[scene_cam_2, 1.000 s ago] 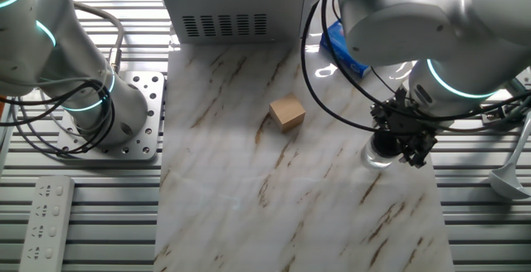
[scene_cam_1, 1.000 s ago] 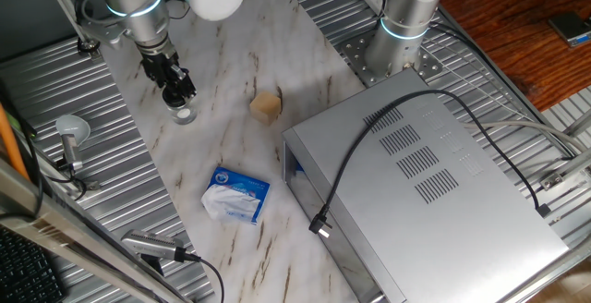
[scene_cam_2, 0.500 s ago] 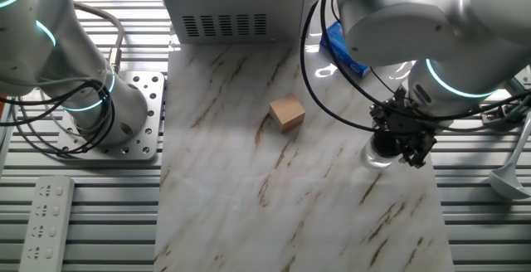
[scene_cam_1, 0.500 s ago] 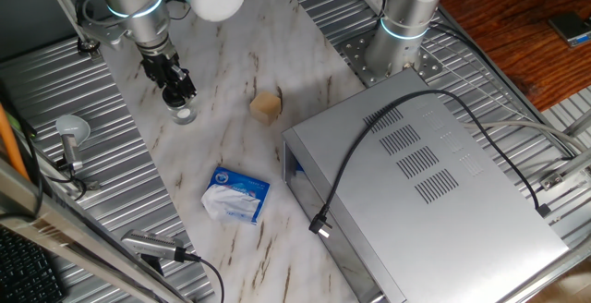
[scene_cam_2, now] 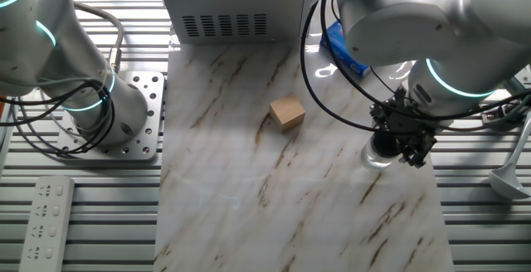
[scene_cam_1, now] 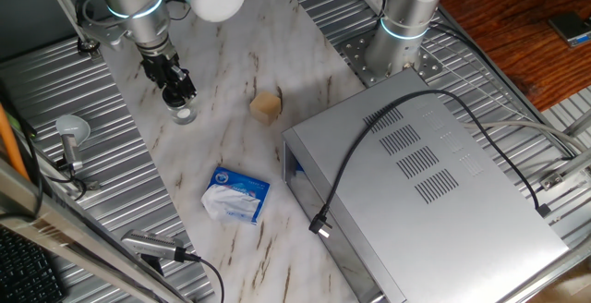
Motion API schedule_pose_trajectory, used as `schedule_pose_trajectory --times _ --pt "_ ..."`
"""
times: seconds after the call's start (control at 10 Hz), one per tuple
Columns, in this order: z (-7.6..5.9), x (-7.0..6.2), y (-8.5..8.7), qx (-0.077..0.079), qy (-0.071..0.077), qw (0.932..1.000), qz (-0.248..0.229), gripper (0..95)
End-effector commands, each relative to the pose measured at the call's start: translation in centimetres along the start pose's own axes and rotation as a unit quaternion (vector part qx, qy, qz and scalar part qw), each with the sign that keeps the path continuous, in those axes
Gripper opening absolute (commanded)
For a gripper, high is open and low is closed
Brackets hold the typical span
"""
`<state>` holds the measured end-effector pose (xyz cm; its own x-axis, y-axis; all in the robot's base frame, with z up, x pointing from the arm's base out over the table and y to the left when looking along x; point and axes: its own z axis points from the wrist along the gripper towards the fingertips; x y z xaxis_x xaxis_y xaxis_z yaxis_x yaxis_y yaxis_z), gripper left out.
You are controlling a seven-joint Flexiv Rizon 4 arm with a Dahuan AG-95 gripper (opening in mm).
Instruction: Unscrew the lid from the jar
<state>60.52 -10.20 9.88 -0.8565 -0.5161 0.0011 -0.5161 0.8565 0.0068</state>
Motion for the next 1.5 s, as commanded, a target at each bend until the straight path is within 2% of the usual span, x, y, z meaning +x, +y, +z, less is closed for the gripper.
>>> schedule_pose_trajectory --times 0.1,0.8,1.5 --pt "-0.04 0.01 -0.01 0.0 0.0 1.0 0.001 57.0" --pt "-0.03 0.08 0.03 -0.002 -0.001 1.0 -0.008 57.0" --pt "-0.01 0.08 0.03 -0.001 -0.007 0.996 -0.089 57.0"
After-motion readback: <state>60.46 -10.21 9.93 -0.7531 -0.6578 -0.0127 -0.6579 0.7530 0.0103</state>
